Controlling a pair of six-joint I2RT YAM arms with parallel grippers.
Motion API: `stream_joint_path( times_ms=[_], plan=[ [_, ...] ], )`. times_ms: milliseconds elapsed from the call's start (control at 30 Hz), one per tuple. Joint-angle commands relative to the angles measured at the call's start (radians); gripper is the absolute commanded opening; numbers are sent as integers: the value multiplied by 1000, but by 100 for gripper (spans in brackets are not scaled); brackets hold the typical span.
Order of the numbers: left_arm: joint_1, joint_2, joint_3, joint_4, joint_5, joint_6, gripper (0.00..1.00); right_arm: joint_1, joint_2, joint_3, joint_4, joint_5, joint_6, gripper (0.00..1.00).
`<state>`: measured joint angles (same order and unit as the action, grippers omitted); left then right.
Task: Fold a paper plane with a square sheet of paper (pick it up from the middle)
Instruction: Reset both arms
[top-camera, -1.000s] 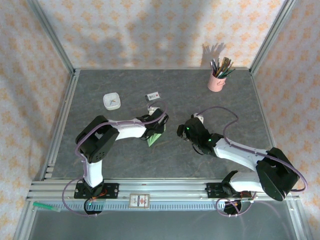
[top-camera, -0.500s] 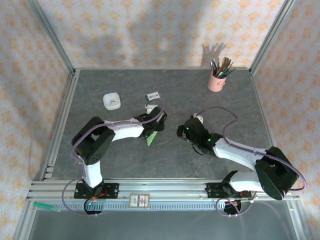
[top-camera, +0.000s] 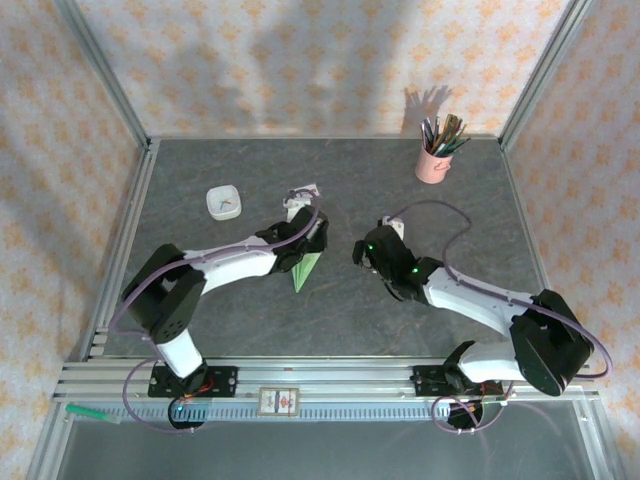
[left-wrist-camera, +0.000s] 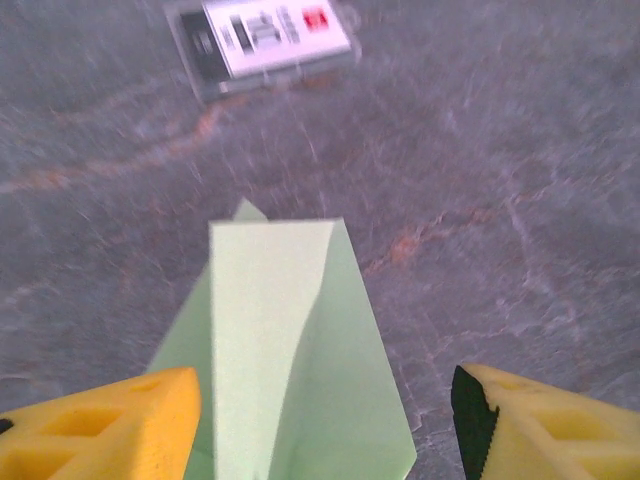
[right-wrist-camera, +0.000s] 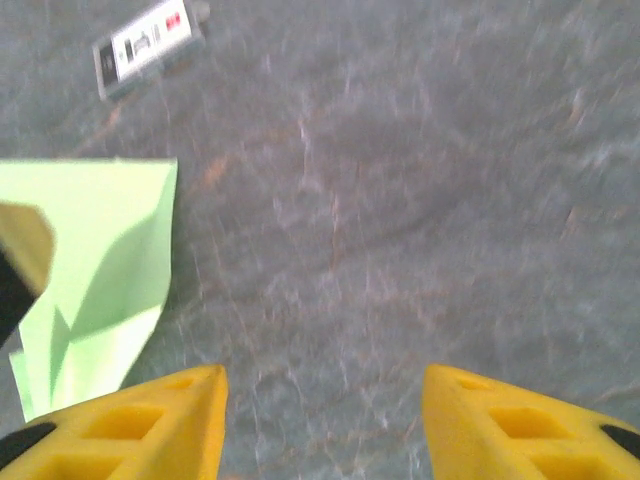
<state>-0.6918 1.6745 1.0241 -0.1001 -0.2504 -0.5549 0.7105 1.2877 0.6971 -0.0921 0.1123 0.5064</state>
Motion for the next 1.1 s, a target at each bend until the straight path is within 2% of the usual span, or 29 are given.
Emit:
stream_joint_path(
  times_ms=[0, 100, 167, 233, 300, 367, 500, 533, 667, 800, 867, 900, 967, 1000, 1067],
  plan=[
    [30, -141, -57, 59, -126, 70, 73, -5, -11, 72, -80, 251, -95, 57],
    [76, -263, -145, 146, -187, 124, 79, -6, -7, 109, -93, 446, -153, 64],
    [118, -346, -206, 206, -240, 157, 86, -16, -1, 120, -79, 567, -188, 74],
    [168, -413, -255, 259, -271, 181, 94, -41, 1, 126, -61, 634, -206, 82],
    [232, -468, -295, 294, -287, 189, 99, -73, -7, 105, -5, 695, -218, 100],
    [308, -513, -342, 330, -296, 193, 99, -134, -14, 56, 100, 714, -252, 100],
    [447, -553, -438, 424, -305, 226, 99, -280, 30, 14, 193, 723, -251, 100],
    [479, -553, -465, 464, -286, 249, 100, -317, 47, -11, 241, 715, -281, 100],
    [567, -496, -576, 640, -238, 335, 99, -422, 90, -198, 616, 587, -464, 100],
    [594, -398, -684, 891, -218, 418, 100, -525, 125, -316, 832, 393, -454, 100],
    [605, -338, -735, 1049, -175, 460, 99, -541, 119, -324, 865, 346, -471, 100],
    [611, -305, -752, 1124, -156, 473, 100, -547, 120, -351, 943, 315, -497, 100],
    [627, -277, -701, 1061, -109, 463, 100, -574, 114, -382, 1032, 237, -505, 100],
    [636, -253, -698, 1101, -78, 473, 100, -588, 114, -389, 1053, 203, -503, 100],
    [648, -231, -673, 1079, -67, 475, 100, -621, 121, -414, 1133, 140, -501, 100]
  ],
)
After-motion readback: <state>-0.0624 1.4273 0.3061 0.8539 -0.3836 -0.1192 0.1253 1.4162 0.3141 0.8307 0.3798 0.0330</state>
